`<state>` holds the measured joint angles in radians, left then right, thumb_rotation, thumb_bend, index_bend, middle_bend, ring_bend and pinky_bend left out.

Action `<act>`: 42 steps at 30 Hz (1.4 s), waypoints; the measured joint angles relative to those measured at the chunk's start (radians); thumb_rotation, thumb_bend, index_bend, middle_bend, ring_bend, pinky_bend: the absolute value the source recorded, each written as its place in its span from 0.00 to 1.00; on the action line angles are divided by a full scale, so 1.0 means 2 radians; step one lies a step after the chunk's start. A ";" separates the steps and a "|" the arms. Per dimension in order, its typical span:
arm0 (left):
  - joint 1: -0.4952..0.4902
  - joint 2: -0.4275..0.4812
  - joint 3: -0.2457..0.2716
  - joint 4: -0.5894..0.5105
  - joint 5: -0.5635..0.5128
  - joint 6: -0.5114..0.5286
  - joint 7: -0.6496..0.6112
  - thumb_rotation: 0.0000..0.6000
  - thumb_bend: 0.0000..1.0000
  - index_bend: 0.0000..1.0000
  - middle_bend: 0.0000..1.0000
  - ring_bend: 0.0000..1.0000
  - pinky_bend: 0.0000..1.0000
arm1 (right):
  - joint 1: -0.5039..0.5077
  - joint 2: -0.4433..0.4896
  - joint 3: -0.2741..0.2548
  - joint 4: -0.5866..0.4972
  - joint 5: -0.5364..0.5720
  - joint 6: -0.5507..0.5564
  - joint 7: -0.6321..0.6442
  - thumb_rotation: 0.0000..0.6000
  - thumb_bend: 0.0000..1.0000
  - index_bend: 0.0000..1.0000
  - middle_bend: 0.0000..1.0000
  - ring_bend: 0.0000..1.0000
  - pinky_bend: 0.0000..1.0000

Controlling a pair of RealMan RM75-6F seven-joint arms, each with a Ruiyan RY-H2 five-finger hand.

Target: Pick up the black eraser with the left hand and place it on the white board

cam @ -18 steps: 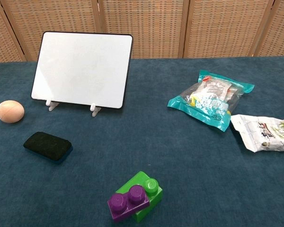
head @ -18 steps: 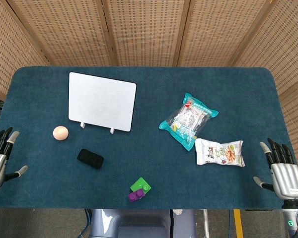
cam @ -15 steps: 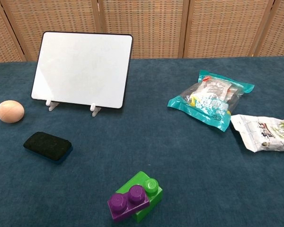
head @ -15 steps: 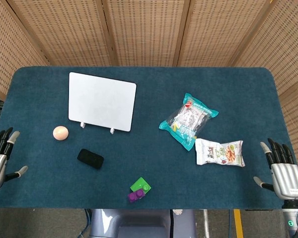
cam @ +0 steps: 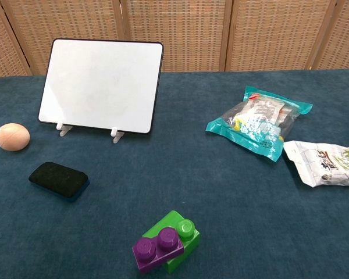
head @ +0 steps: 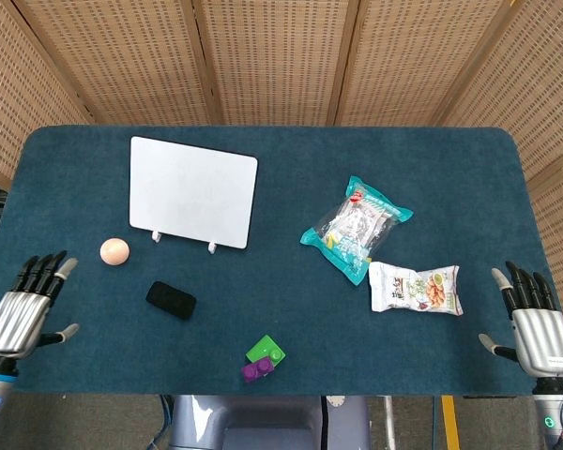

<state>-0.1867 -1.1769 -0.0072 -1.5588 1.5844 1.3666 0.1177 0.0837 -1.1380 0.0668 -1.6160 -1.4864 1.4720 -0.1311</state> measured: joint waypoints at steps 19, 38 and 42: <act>-0.127 -0.157 -0.033 0.078 -0.078 -0.193 0.079 1.00 0.00 0.26 0.00 0.00 0.00 | 0.001 0.000 0.000 0.004 -0.001 -0.001 0.010 1.00 0.05 0.00 0.00 0.00 0.00; -0.166 -0.168 -0.043 0.050 -0.169 -0.235 0.139 1.00 0.26 0.53 0.00 0.00 0.00 | 0.001 0.001 -0.001 0.005 -0.002 -0.002 0.013 1.00 0.05 0.00 0.00 0.00 0.00; -0.167 -0.159 -0.045 0.043 -0.174 -0.234 0.138 1.00 0.26 0.53 0.00 0.00 0.00 | 0.001 0.001 0.000 0.005 -0.002 -0.001 0.013 1.00 0.05 0.00 0.00 0.00 0.00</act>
<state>-0.5210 -1.4944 -0.0969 -1.4737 1.2369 0.8990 0.3943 0.0857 -1.1368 0.0658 -1.6056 -1.4908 1.4693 -0.1046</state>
